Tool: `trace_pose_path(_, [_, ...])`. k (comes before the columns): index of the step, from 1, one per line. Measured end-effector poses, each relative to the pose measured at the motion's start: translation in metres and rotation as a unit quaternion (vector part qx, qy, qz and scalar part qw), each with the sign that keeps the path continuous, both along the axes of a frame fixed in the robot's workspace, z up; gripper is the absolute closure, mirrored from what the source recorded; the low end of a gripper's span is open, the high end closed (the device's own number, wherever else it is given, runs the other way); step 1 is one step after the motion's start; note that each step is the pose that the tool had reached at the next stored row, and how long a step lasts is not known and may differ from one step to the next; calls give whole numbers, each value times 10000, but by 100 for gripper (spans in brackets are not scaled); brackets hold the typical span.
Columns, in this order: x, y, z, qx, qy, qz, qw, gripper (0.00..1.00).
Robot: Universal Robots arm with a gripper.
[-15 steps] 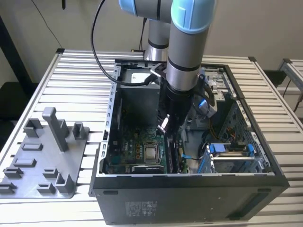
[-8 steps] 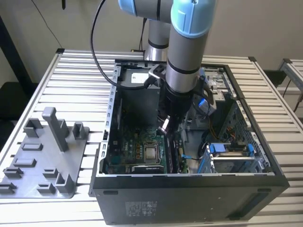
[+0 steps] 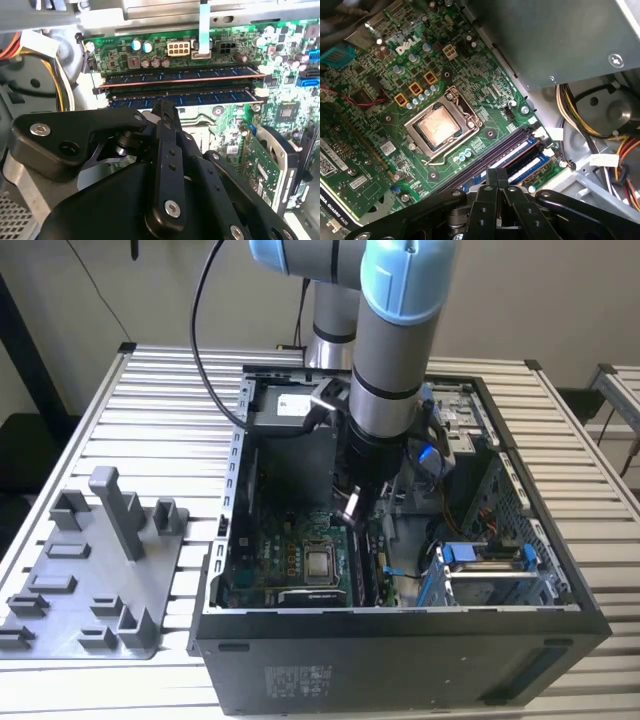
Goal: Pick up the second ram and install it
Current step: 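Press down the second ram until it locks into place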
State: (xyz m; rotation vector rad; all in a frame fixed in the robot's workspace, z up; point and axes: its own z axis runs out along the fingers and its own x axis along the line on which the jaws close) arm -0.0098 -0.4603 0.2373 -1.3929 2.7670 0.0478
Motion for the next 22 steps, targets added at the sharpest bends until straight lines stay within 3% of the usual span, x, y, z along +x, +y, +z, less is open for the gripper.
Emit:
trace_pose_path(6, [-8, -1, -14, 18, 0, 356, 9994, 89])
trace_pose_path(11, [-20, -1, -36, 31, 1, 674, 9977, 89])
trace_pose_path(17, [-20, 0, -37, 52, 0, 1150, 9933, 89])
trace_pose_path(20, [-21, 0, -37, 65, -3, 1386, 9903, 89])
trace_pose_path(22, [-20, 0, -40, 67, -3, 1564, 9877, 89])
